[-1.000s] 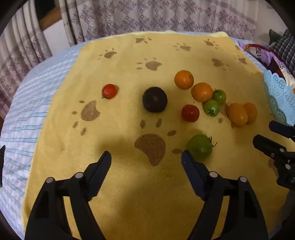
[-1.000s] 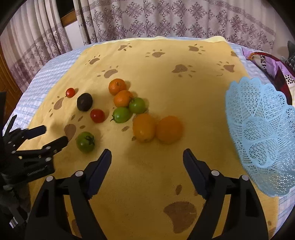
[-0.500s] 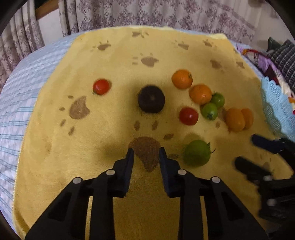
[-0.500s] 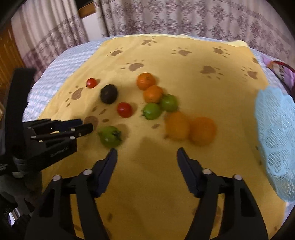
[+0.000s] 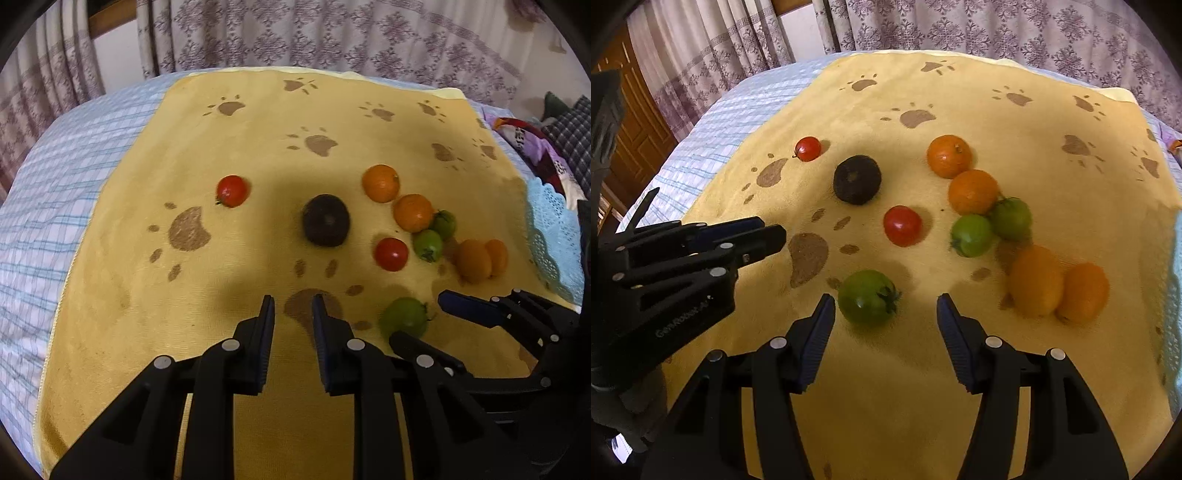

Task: Organize fruits
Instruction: 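Grasp the large green tomato with the right tool while the left tool approaches the red tomato, then close the left tool on the red cherry tomato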

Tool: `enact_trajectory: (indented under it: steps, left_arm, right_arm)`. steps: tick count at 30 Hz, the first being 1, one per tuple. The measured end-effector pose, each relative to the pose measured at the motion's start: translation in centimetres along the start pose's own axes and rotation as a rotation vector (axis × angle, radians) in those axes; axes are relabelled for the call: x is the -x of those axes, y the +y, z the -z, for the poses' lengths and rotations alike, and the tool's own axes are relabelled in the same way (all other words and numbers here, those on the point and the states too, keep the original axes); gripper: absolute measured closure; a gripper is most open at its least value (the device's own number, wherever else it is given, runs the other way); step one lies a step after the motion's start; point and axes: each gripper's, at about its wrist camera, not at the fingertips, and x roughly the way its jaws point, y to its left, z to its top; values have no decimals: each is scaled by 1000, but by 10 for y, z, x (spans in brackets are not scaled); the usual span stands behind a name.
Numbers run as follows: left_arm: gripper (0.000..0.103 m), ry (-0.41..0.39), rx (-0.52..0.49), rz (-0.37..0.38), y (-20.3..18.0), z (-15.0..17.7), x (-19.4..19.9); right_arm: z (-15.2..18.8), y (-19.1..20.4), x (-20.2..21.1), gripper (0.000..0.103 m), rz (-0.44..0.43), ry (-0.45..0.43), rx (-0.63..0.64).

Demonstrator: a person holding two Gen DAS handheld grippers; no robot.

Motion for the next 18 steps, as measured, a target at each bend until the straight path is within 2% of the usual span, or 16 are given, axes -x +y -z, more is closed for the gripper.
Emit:
enact_trajectory:
  steps: [2, 4, 5, 6, 7, 10, 18]
  left_arm:
    - [82, -3, -3, -5, 0, 0, 0]
    - [80, 1, -9, -2, -1, 1, -1]
    - [79, 6, -11, 0, -1, 3, -2]
    - [73, 12, -11, 2, -2, 4, -4]
    - [66, 16, -10, 3, -1, 5, -5]
    - [58, 21, -5, 1, 2, 5, -8]
    - [53, 1, 77, -27, 32, -10, -9]
  right_arm:
    - [-2, 1, -6, 53, -18, 5, 2]
    - [-2, 2, -7, 64, -40, 4, 10]
    - [-2, 3, -7, 67, -50, 4, 14]
    - [-1, 3, -6, 69, -55, 4, 17]
    - [0, 2, -4, 69, -57, 2, 17]
    - [1, -2, 3, 69, -70, 5, 2]
    - [2, -15, 31, 69, -58, -25, -6]
